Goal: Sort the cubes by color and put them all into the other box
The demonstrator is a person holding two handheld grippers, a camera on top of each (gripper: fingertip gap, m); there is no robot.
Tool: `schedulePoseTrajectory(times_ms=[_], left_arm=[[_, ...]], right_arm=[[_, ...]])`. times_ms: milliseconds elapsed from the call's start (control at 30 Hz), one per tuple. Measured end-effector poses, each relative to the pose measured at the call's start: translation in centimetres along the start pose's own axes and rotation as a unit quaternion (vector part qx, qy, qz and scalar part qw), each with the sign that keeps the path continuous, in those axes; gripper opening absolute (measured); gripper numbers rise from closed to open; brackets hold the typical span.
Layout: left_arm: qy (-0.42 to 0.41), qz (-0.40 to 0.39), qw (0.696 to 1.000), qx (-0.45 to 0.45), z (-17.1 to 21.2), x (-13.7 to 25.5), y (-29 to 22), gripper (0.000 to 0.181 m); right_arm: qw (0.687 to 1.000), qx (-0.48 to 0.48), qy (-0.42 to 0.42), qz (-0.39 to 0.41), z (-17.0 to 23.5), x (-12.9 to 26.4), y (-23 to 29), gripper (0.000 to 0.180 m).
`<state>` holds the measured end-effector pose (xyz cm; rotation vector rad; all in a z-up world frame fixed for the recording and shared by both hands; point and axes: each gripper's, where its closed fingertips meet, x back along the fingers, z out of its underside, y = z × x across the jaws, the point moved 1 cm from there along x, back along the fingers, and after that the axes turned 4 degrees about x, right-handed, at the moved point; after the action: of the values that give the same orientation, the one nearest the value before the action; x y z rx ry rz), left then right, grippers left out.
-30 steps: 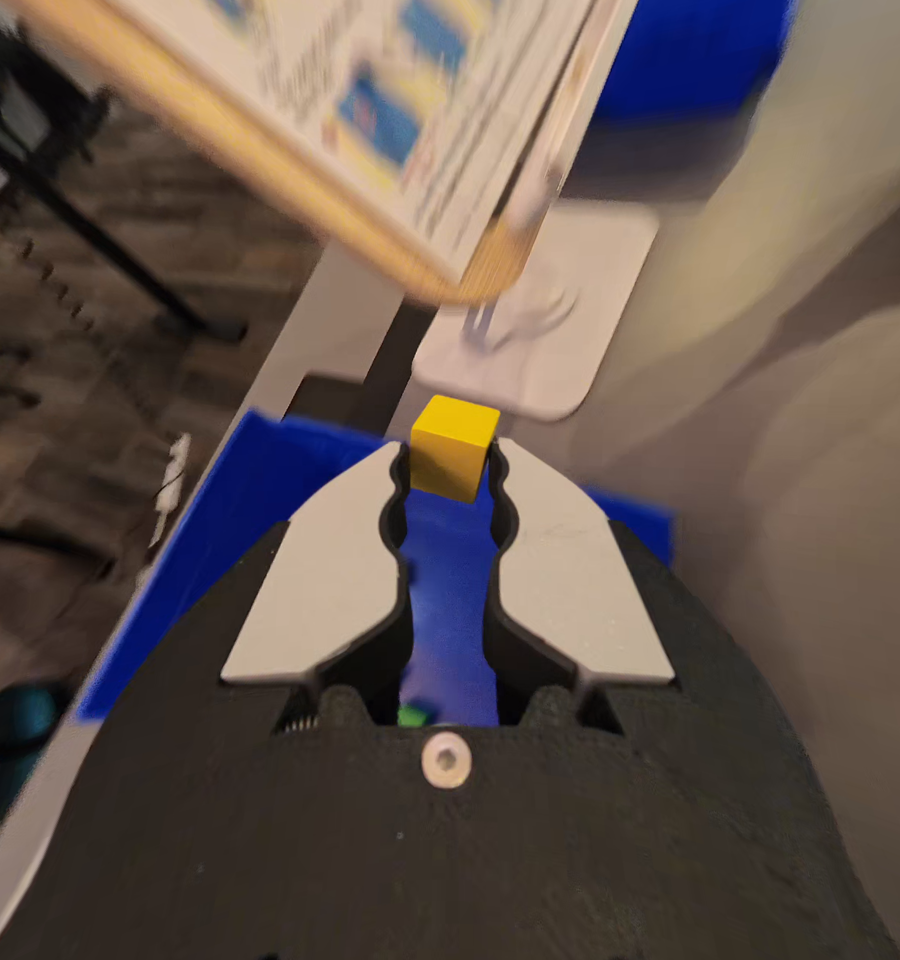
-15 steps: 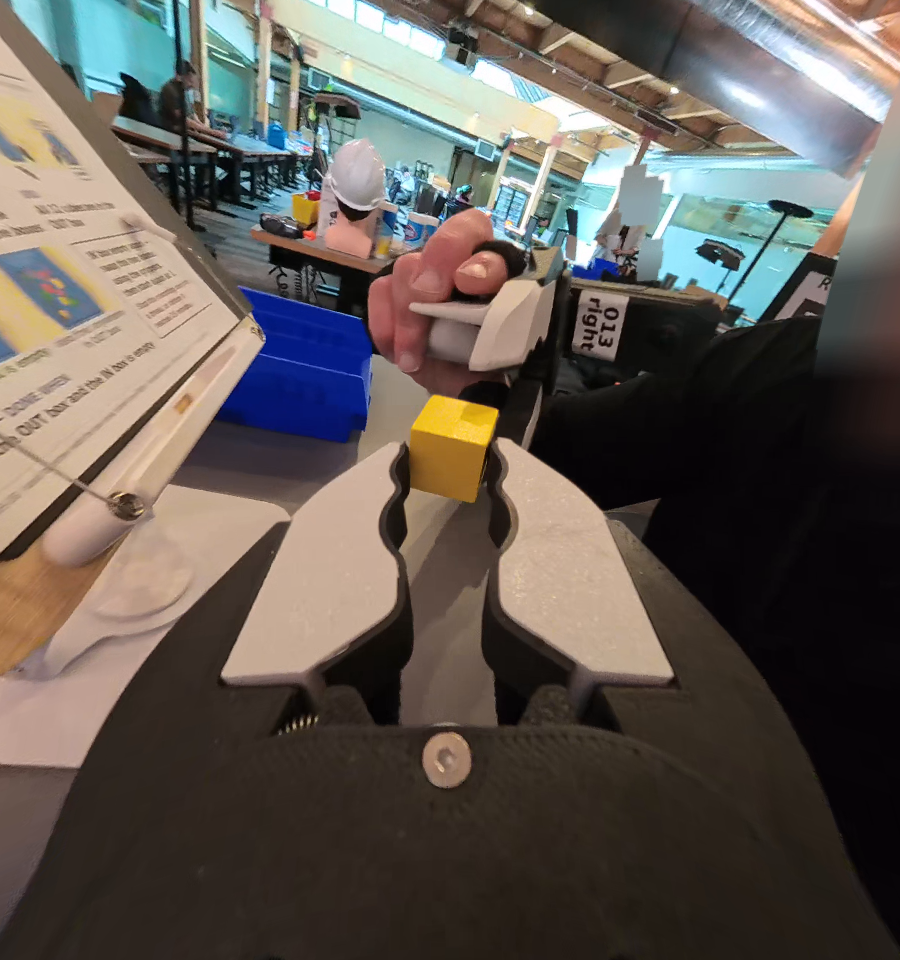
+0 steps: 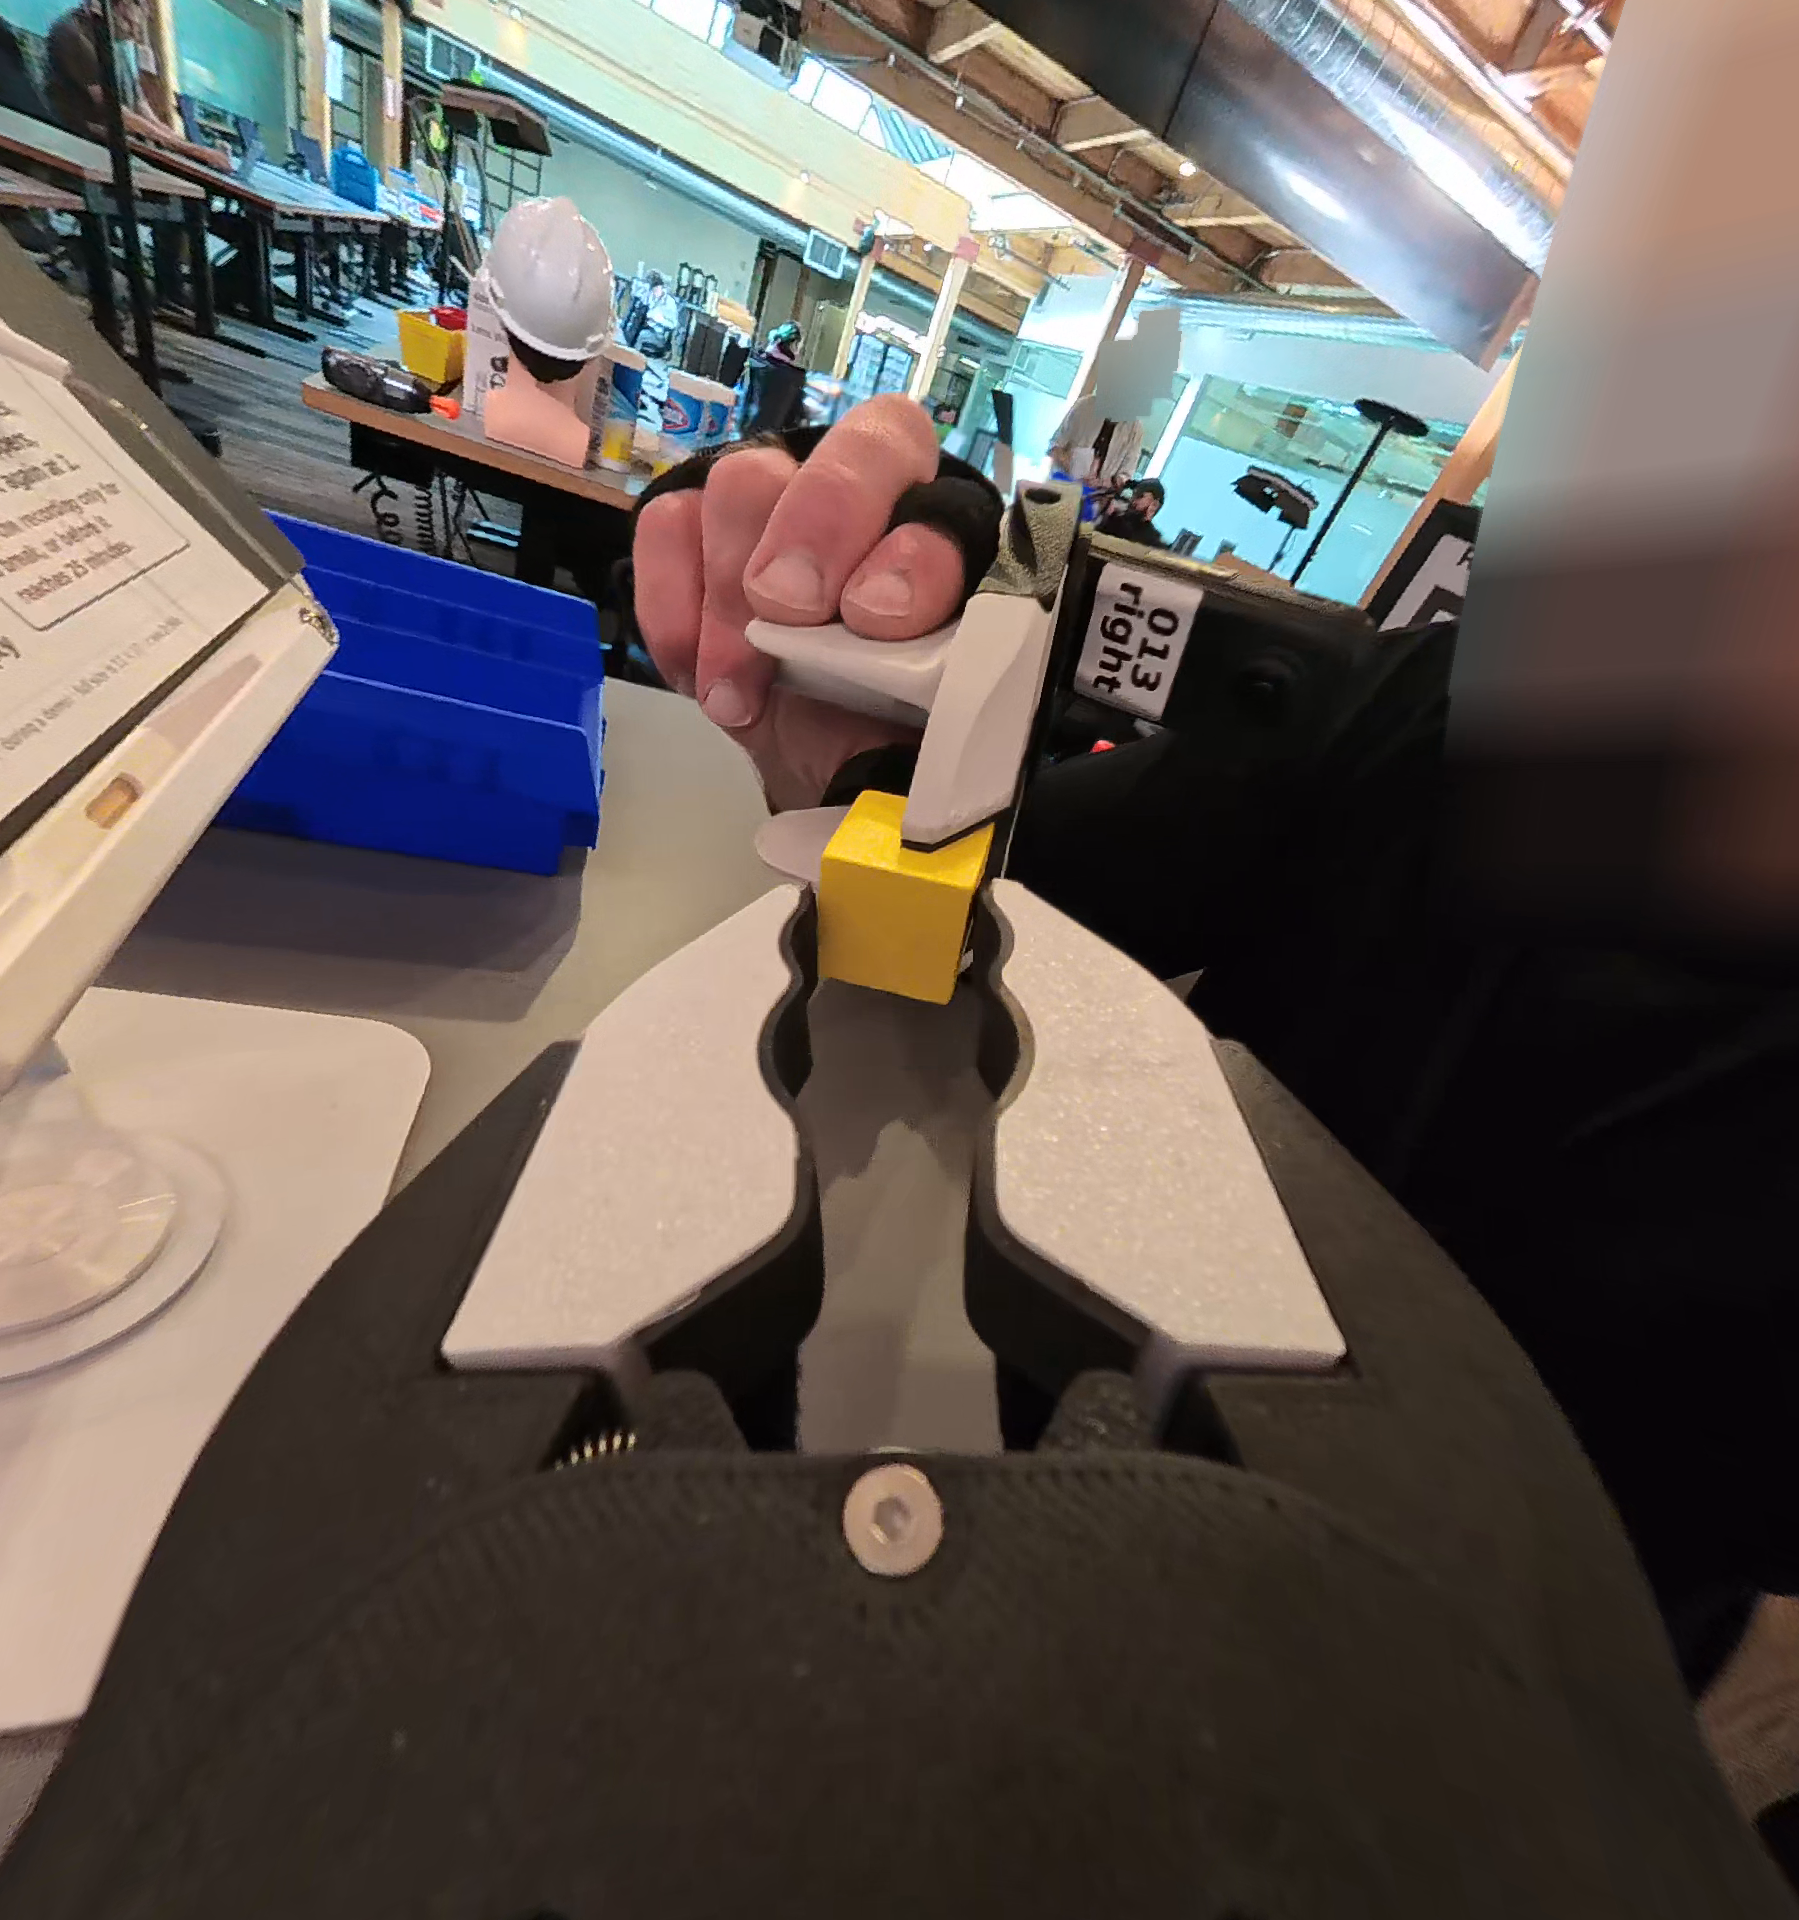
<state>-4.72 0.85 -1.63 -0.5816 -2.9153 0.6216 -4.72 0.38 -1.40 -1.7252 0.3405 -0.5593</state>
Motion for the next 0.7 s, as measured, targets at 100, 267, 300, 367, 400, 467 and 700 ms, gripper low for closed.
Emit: schedulePoseTrajectory(times_ms=[100, 267, 300, 367, 400, 467, 700], left_arm=[[-0.019, 0.005, 1.000, -0.004, -1.0, 0.4, -0.5, 0.037], [-0.009, -0.090, 0.993, -0.077, -2.4, 2.6, -0.4, 0.000], [0.000, -0.108, 0.989, -0.096, -2.6, 3.0, -0.4, 0.000], [0.024, -0.161, 0.978, -0.132, -3.0, 3.5, -0.2, 0.000], [0.043, -0.199, 0.969, -0.141, -3.1, 3.8, 0.3, 0.000], [0.085, -0.243, 0.952, -0.168, -3.0, 3.7, 0.5, 0.000], [0.168, -0.311, 0.906, -0.234, -3.8, 2.0, 0.3, 0.000]], right_arm=[[1.000, -0.007, 0.003, 0.004, 0.0, 0.9, -0.8, 0.028], [0.998, -0.051, 0.035, 0.002, 2.6, 5.5, -3.9, 0.028], [0.997, -0.059, 0.047, 0.008, 3.6, 6.8, -4.6, 0.028], [0.993, -0.092, 0.079, -0.001, 6.1, 9.4, -5.4, 0.028], [0.990, -0.101, 0.100, 0.000, 7.6, 10.7, -5.6, 0.028], [0.983, -0.127, 0.134, -0.012, 10.5, 13.1, -5.3, 0.028], [0.939, -0.219, 0.239, -0.113, 19.8, 20.1, -1.6, 0.028]])
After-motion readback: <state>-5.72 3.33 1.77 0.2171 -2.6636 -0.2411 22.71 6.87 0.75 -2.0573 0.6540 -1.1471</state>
